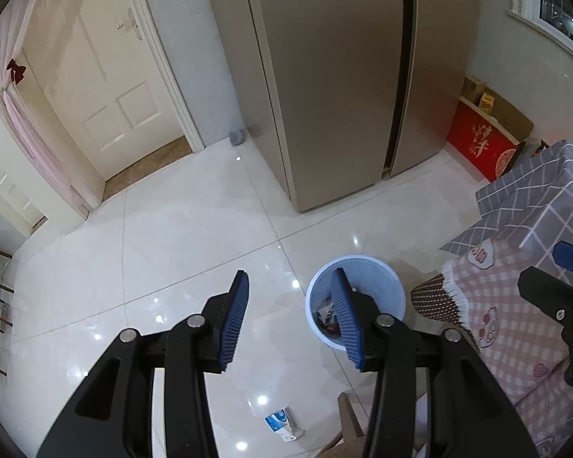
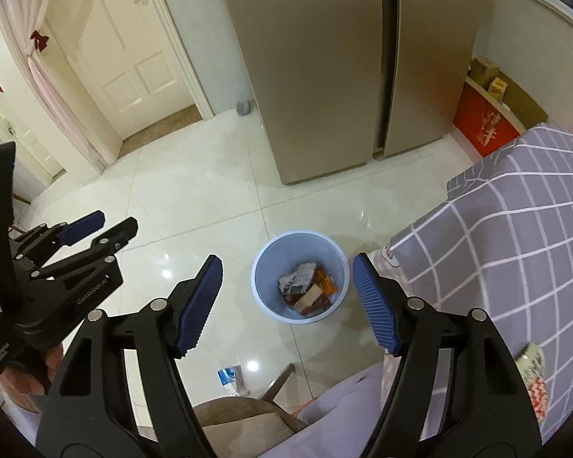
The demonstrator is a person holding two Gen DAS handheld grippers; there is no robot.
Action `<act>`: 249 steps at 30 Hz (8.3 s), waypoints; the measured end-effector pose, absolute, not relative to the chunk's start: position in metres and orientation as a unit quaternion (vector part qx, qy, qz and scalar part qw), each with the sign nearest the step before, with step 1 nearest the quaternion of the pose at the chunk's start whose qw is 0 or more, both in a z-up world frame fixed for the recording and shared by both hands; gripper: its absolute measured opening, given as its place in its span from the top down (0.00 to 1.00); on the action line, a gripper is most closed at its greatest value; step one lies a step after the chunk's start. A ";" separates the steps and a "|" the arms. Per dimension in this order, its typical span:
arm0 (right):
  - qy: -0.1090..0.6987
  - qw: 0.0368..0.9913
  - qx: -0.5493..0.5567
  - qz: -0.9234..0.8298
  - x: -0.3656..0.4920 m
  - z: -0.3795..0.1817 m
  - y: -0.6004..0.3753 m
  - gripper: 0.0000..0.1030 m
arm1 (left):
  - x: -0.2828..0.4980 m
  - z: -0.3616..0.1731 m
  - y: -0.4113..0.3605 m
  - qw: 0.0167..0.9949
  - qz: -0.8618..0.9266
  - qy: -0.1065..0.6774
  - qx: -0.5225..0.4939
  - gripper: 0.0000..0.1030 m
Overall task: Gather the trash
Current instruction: 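Open both grippers over the blue bucket to drop the items, then swing the right gripper to the red-white snack packet and close on it, then grasp the dark snack bag with the left gripper while the right holds the packet, then carry the bag and packet over the bucket and open both grippers, then swing both tools back toward the table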
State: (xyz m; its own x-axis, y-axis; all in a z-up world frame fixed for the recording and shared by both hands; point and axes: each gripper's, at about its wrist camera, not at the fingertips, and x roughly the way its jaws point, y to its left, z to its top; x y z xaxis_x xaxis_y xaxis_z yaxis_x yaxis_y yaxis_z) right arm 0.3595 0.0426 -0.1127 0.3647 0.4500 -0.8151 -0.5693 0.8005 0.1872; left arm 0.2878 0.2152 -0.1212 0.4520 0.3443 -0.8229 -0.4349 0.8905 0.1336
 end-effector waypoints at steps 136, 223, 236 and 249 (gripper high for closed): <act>0.458 0.886 0.017 0.076 0.378 -0.088 -0.207 0.83 | 0.399 -0.101 -0.053 0.891 -0.078 0.447 0.020 0.40; 0.467 0.847 -0.041 0.249 0.382 -0.108 -0.012 0.28 | 0.319 -0.092 0.184 0.876 0.151 0.457 -0.039 0.26; 0.464 0.869 0.012 0.169 0.394 -0.099 -0.112 0.28 | 0.344 -0.060 0.092 0.897 0.089 0.432 0.002 0.26; 0.449 0.888 0.067 0.072 0.413 -0.086 -0.240 0.22 | 0.392 -0.058 -0.023 0.893 0.020 0.445 0.056 0.26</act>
